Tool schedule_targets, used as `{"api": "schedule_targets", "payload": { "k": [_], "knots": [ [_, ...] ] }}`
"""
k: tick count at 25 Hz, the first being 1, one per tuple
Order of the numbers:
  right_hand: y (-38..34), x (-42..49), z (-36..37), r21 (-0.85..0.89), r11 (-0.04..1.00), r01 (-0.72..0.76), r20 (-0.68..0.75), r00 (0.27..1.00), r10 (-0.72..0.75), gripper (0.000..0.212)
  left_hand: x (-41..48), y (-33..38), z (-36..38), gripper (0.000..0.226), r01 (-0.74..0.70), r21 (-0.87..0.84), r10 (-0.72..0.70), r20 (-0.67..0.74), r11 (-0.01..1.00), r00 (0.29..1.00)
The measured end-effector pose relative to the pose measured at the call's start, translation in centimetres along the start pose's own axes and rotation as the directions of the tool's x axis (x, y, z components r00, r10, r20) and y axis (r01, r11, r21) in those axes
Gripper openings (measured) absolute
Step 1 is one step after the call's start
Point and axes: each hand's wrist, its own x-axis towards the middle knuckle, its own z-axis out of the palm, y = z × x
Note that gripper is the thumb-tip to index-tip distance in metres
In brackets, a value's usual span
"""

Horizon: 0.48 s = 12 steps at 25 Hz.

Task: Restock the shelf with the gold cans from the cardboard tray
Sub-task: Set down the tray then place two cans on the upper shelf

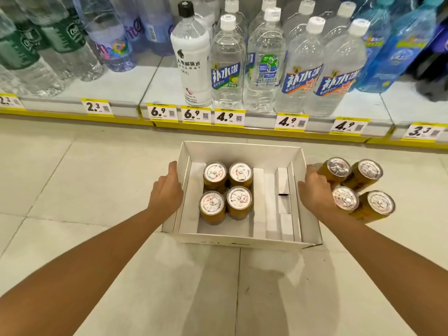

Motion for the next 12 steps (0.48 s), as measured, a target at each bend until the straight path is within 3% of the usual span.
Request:
{"api": "schedule_targets", "payload": {
  "k": [4, 6, 8, 9, 10, 12],
  "knots": [
    [-0.6, 1.1, -0.1, 0.015, 1.0, -0.025, 0.062, 0.998, 0.024, 0.038, 0.3, 0.1, -0.4, 0.05, 0.02, 0.001, -0.02, 0.047, 1.0, 0.999],
    [-0.8, 0.7, -0.5, 0.001, 0.998, 0.069, -0.105, 0.992, -0.069, 0.049, -0.2, 0.5, -0.3, 0.061, -0.034, -0.038, 0.033, -0.025, 0.999, 0.999],
    [-1.8, -0.8, -0.4, -0.029, 0.956, 0.29, -0.333, 0.9, -0.283, 0.049, -1.5, 0.9, 0.1, 0.071, -0.206, -0.06, 0.196, -0.136, 0.977, 0.971],
    [-2.5, -1.6, 0.1, -0.024, 0.923, 0.383, -0.341, 0.865, -0.368, 0.046, -2.2, 0.9, 0.5, 0.074, -0.294, -0.02, 0.287, -0.168, 0.956, 0.943],
    [-3.0, -2.4, 0.9, 0.009, 0.896, 0.444, -0.274, 0.863, -0.425, 0.045, -2.7, 0.8, 0.9, 0.076, -0.366, 0.075, 0.374, -0.198, 0.927, 0.906],
    [-3.7, -3.4, 3.6, 0.113, 0.891, 0.439, 0.004, 0.897, -0.442, 0.054, -3.4, 0.8, 1.3, 0.08, -0.438, 0.244, 0.487, -0.199, 0.865, 0.85]
  ]
}}
